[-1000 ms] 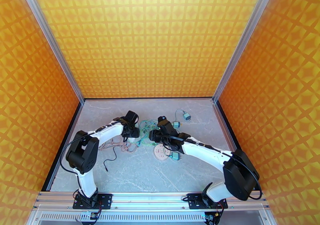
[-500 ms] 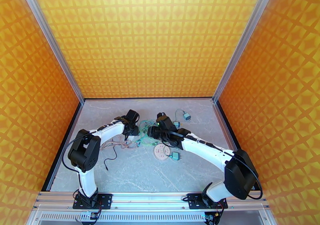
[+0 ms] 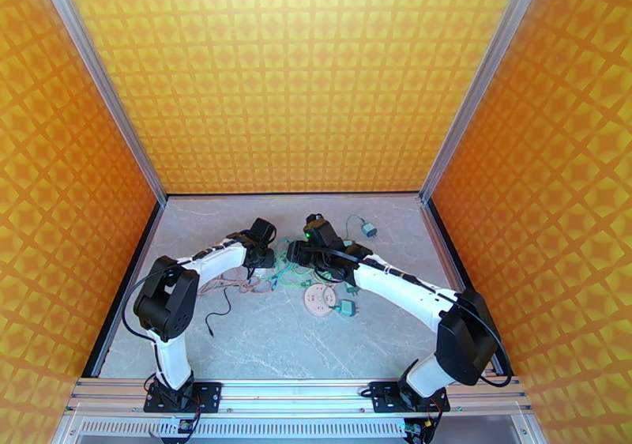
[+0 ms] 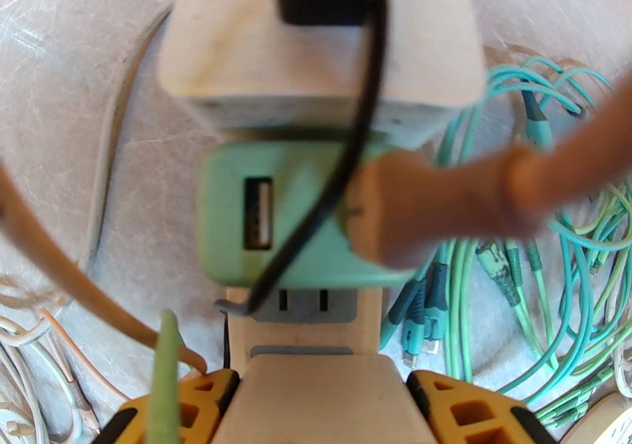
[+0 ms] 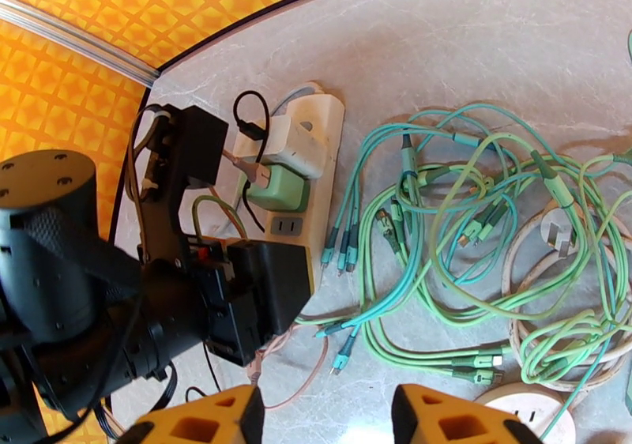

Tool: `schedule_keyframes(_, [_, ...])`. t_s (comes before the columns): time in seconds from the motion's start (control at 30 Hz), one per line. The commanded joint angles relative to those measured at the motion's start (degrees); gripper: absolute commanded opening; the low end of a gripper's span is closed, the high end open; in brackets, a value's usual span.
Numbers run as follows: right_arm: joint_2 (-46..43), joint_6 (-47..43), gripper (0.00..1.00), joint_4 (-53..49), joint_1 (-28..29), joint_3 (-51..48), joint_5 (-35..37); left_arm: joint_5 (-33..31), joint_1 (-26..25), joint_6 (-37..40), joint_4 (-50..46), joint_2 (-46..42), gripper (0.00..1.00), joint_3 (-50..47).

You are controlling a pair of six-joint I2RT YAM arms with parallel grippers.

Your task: Pull the plug off the socket

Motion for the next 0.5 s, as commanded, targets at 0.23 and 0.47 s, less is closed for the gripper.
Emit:
schedule_keyframes(0.23, [4.42, -1.69, 0.46, 4.03, -0.67, -0.78, -1.04, 5.26, -1.49, 0.83, -1.81, 1.71, 0.41, 2.77])
schedule_keyframes(0.47, [7.54, -1.75, 0.43, 7.61, -3.54, 0.01, -4.84, 8.11, -1.61, 1.22, -2.21, 2.11, 0.39, 1.30])
